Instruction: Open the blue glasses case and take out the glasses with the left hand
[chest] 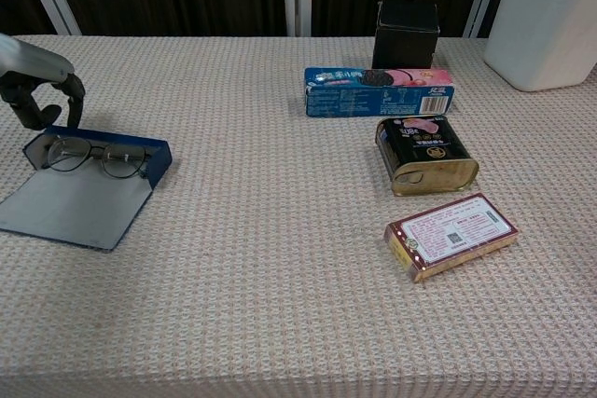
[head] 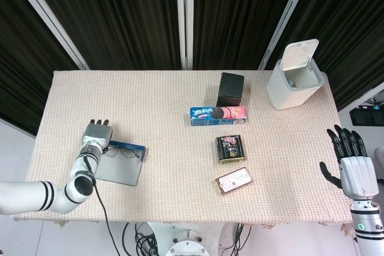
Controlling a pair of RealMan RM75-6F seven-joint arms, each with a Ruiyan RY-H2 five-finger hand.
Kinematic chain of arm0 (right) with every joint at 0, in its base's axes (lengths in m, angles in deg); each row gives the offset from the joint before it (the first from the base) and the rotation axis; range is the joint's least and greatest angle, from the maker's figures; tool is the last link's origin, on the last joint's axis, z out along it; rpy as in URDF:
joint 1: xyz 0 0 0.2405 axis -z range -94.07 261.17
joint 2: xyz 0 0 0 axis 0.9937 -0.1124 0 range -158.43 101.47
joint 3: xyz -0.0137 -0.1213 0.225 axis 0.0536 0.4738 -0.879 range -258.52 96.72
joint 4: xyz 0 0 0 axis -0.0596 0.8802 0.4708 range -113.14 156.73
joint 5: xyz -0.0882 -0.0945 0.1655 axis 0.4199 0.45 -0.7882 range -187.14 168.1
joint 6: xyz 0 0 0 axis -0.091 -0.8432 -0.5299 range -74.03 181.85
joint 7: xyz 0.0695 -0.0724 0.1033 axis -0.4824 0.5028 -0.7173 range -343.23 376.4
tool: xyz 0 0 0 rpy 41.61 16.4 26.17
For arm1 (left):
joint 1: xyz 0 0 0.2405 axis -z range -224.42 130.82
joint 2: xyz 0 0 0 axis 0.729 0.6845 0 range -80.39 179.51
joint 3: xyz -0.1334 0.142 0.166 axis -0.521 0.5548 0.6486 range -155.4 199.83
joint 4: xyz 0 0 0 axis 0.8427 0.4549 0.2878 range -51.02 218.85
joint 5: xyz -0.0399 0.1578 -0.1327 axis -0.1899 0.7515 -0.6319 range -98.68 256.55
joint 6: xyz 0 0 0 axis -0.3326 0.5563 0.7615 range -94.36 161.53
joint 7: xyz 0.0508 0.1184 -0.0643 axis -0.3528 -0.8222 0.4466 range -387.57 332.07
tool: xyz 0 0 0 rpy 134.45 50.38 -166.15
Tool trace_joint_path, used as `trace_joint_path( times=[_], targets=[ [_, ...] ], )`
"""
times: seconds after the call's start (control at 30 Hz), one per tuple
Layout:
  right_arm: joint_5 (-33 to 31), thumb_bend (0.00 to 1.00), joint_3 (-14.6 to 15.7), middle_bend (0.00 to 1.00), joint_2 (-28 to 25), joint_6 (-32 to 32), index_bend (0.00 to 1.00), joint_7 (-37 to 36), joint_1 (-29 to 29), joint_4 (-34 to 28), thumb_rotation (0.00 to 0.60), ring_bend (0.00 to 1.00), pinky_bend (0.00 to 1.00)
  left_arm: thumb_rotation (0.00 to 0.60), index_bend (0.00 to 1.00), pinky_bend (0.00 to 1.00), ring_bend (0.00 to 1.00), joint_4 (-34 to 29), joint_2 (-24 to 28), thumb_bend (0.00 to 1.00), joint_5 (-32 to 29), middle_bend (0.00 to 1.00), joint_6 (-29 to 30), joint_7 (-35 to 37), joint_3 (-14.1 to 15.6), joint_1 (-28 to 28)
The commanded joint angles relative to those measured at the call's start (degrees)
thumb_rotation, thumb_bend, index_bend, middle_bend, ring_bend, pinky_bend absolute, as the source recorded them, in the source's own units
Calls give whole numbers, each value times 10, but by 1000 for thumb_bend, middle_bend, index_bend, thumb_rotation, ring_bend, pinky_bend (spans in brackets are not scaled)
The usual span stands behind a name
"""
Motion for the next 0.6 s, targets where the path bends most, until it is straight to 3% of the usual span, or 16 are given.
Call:
trace_joint_path(
  times=[0.03,0.47,0.6],
  targets=[
    [0,281,0,0,0,0,0,1,0,0,600,0,0,600,375,3,0,-22,21,720,-47,0,-27,-14,10,19],
    [5,284,1,0,-1,3,0,6,-5,-5,600,0,0,600,378,16,0,-59,53,710,-86,0,-55,-1,29,53],
    [4,285,1,0,-2,2,0,7,-5,-5,600,0,0,600,217,39,0,-62,58,641,-12,0,-39,50,9,30]
  ],
)
